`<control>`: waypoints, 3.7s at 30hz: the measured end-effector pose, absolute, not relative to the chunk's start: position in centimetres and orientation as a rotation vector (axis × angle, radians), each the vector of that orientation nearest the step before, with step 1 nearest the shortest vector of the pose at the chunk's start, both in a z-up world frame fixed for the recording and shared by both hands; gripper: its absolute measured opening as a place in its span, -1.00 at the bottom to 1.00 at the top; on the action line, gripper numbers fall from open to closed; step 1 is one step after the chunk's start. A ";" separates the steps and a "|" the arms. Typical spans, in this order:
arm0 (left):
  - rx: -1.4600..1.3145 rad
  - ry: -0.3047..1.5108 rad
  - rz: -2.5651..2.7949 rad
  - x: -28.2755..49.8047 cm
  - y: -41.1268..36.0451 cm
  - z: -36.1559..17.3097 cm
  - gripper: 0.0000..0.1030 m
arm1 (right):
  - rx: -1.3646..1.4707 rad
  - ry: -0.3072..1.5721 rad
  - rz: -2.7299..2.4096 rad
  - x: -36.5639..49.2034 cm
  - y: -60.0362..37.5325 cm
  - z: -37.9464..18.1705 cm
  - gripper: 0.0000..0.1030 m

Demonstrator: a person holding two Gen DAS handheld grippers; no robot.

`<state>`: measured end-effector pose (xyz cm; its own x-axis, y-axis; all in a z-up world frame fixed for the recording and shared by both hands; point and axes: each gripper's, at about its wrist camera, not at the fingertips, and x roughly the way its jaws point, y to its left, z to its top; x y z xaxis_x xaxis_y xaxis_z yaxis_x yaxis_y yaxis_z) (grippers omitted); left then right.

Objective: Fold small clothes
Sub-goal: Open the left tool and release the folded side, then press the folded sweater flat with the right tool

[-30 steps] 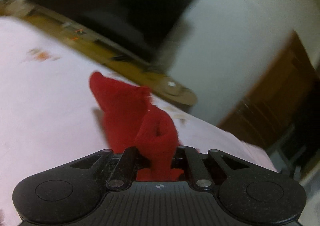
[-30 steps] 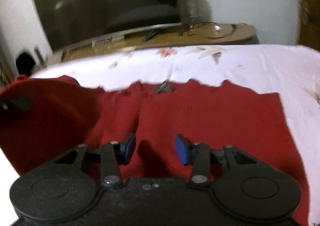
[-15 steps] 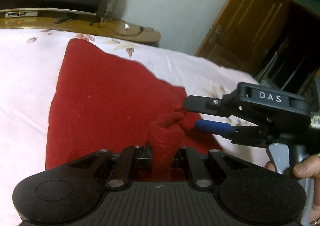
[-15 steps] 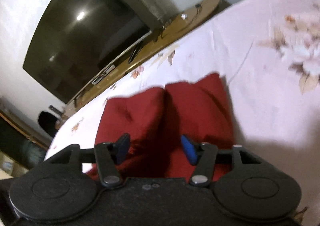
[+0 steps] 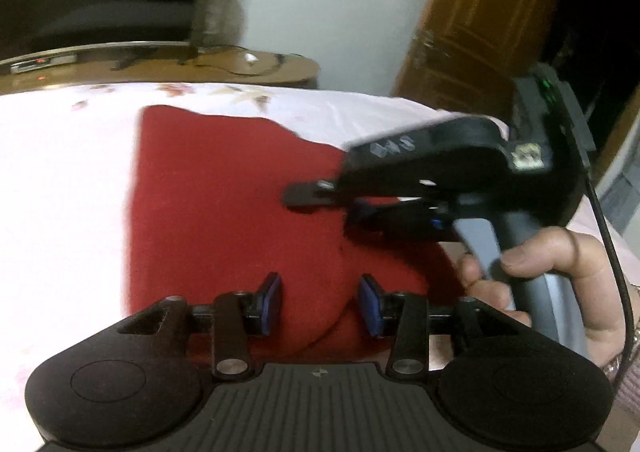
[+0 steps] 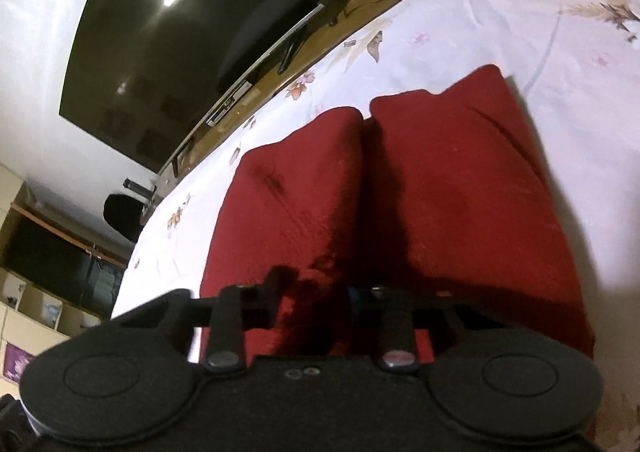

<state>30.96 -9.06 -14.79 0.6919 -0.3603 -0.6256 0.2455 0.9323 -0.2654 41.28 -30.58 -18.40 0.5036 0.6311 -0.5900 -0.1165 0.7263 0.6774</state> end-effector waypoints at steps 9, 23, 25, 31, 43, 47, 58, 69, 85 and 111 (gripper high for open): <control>-0.271 0.673 -0.184 32.3 -3.4 -13.4 -0.17 | 0.411 0.807 0.484 38.9 -29.6 -14.8 -0.73; -0.146 0.673 -0.248 36.6 -9.8 -15.9 -0.17 | 0.271 0.823 0.237 37.2 -34.6 -16.8 -0.81; -0.132 0.684 -0.239 36.8 -9.7 -16.1 -0.17 | 0.309 0.837 0.230 37.3 -35.2 -17.8 -0.81; -0.174 0.662 -0.251 37.4 -8.6 -14.0 -0.17 | 0.185 0.720 0.176 36.1 -34.4 -14.6 -0.45; -0.237 0.736 -0.256 43.1 -9.2 -17.5 -0.17 | 0.065 0.788 0.186 41.8 -30.6 -17.6 -0.54; -0.168 0.732 -0.245 43.0 -10.3 -16.7 -0.17 | 0.083 0.790 0.183 42.4 -31.2 -17.6 -0.53; -0.159 0.750 -0.224 47.4 -9.6 -17.1 -0.14 | 0.086 0.790 0.147 47.1 -30.3 -17.0 -0.55; -0.096 0.694 -0.251 41.4 -9.2 -15.3 -0.08 | 0.055 0.746 0.211 42.8 -30.2 -15.2 -0.45; -0.022 0.750 -0.177 36.1 -11.0 -16.8 -0.08 | -0.164 0.770 0.184 33.0 -29.3 -18.7 -0.51; 0.013 0.747 -0.229 33.6 -11.0 -17.2 -0.08 | 0.066 0.853 0.142 30.6 -32.2 -17.9 -0.38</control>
